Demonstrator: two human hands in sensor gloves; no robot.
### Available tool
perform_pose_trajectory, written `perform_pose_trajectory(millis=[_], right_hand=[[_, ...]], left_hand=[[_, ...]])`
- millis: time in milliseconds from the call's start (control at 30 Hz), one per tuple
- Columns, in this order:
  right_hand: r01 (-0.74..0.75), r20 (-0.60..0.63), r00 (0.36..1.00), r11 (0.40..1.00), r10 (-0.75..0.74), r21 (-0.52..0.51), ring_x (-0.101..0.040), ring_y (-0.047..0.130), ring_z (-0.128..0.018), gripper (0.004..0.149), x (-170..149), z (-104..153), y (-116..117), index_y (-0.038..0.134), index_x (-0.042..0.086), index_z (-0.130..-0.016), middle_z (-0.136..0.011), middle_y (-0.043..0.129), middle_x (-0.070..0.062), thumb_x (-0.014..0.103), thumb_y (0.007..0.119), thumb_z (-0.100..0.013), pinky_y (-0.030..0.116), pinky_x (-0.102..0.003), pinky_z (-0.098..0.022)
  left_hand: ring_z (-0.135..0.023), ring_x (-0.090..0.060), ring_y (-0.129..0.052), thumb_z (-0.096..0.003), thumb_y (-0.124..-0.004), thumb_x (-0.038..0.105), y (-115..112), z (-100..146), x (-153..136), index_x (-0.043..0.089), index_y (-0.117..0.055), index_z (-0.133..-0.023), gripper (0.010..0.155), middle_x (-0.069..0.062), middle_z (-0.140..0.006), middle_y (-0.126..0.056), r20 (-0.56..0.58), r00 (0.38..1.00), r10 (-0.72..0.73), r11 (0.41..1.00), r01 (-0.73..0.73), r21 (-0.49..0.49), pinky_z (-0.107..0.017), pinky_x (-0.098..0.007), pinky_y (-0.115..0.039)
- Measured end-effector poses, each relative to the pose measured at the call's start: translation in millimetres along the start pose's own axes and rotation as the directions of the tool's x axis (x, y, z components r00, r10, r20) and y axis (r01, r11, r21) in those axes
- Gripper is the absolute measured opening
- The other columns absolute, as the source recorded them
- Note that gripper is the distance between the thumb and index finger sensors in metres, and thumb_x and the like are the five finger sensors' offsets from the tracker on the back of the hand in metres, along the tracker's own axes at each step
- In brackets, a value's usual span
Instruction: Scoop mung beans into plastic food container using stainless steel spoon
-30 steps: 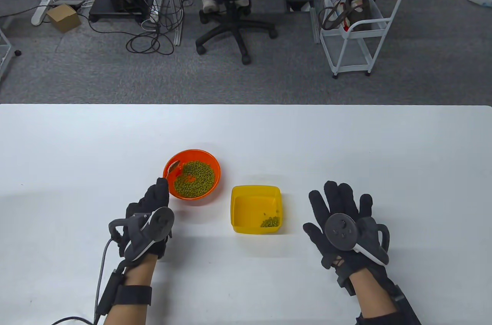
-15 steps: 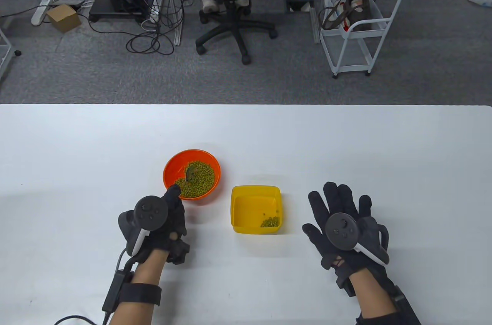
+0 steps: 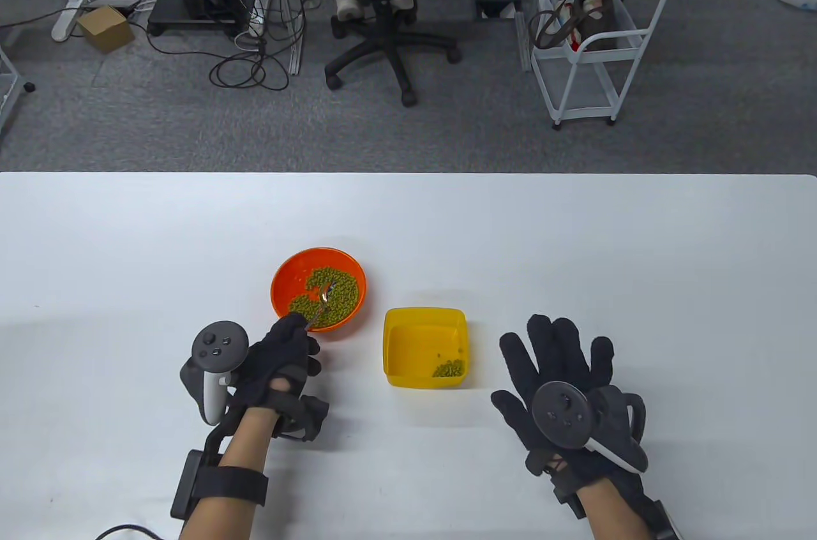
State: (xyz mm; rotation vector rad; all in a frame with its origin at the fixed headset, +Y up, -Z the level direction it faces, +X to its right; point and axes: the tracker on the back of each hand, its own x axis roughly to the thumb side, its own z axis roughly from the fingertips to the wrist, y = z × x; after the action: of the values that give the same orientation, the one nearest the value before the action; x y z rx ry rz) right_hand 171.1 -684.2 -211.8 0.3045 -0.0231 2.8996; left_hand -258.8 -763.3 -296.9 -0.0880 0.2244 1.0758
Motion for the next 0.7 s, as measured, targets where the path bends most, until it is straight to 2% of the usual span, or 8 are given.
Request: perform_pose_trajectory(millis=[67,233,300,367,467,700], right_hand=[[0.046,-0.027,0.999,0.997,-0.044,0.062,-0.031,-0.009,-0.103,0.075,-7.2,3.6,2.4,0.019,0.039,-0.109,-0.11,-0.011,0.005,0.063,0.063,-0.053,-0.012,-0.064,-0.062],[0.132,-0.047,0.99,0.991,-0.131,0.017,-0.031,-0.008,-0.104,0.074,-20.5,13.7,-6.1,0.022,0.038,-0.11,-0.111,-0.009,0.005,0.062,0.063,-0.053,-0.012,-0.064,-0.062],[0.149,-0.049,0.988,0.989,-0.148,0.004,-0.032,-0.007,-0.104,0.074,-21.9,15.3,-8.2,0.022,0.038,-0.11,-0.112,-0.008,0.005,0.062,0.063,-0.053,-0.011,-0.064,-0.062],[0.148,-0.053,0.988,0.989,-0.147,0.012,-0.032,-0.007,-0.104,0.074,-23.1,15.7,-7.3,0.022,0.038,-0.11,-0.112,-0.008,0.004,0.062,0.063,-0.053,-0.011,-0.064,-0.062],[0.15,-0.07,0.987,0.987,-0.146,0.053,-0.031,-0.008,-0.104,0.075,-25.4,11.5,-0.6,0.021,0.038,-0.11,-0.111,-0.009,0.005,0.062,0.063,-0.053,-0.012,-0.064,-0.062],[0.114,-0.153,0.984,0.988,-0.097,0.108,-0.032,-0.011,-0.103,0.076,-32.5,3.1,10.5,0.018,0.04,-0.109,-0.111,-0.011,0.006,0.062,0.064,-0.053,-0.014,-0.063,-0.062]], left_hand=[[-0.044,-0.015,-0.109,-0.0462,-0.074,0.036,-1.2,0.0,-1.8,0.015,-0.069,-0.094,0.053,-0.004,-0.071,-0.098,-0.008,1.0,0.03,0.999,-0.03,-0.012,-0.037,-0.041,-0.089],[-0.047,-0.015,-0.108,-0.0461,-0.074,0.036,-5.2,0.7,-5.6,0.014,-0.065,-0.096,0.055,-0.006,-0.074,-0.097,-0.036,0.994,0.103,0.993,-0.105,-0.054,-0.039,-0.041,-0.088],[-0.048,-0.015,-0.108,-0.0462,-0.074,0.036,-7.2,1.1,-8.6,0.014,-0.064,-0.097,0.056,-0.006,-0.075,-0.096,-0.061,0.983,0.172,0.982,-0.176,-0.064,-0.04,-0.041,-0.088],[-0.05,-0.015,-0.108,-0.0465,-0.074,0.037,-9.0,1.1,-12.5,0.014,-0.063,-0.097,0.056,-0.006,-0.076,-0.095,-0.094,0.961,0.259,0.961,-0.266,-0.073,-0.04,-0.041,-0.088],[-0.051,-0.016,-0.107,-0.0468,-0.073,0.036,-11.6,3.5,-18.1,0.014,-0.063,-0.097,0.056,-0.007,-0.078,-0.094,-0.153,0.904,0.399,0.913,-0.408,-0.031,-0.041,-0.041,-0.087],[-0.053,-0.016,-0.107,-0.0475,-0.07,0.034,-8.7,4.1,-26.7,0.015,-0.062,-0.098,0.055,-0.006,-0.08,-0.092,-0.188,0.845,0.5,0.86,-0.509,-0.004,-0.042,-0.041,-0.087]])
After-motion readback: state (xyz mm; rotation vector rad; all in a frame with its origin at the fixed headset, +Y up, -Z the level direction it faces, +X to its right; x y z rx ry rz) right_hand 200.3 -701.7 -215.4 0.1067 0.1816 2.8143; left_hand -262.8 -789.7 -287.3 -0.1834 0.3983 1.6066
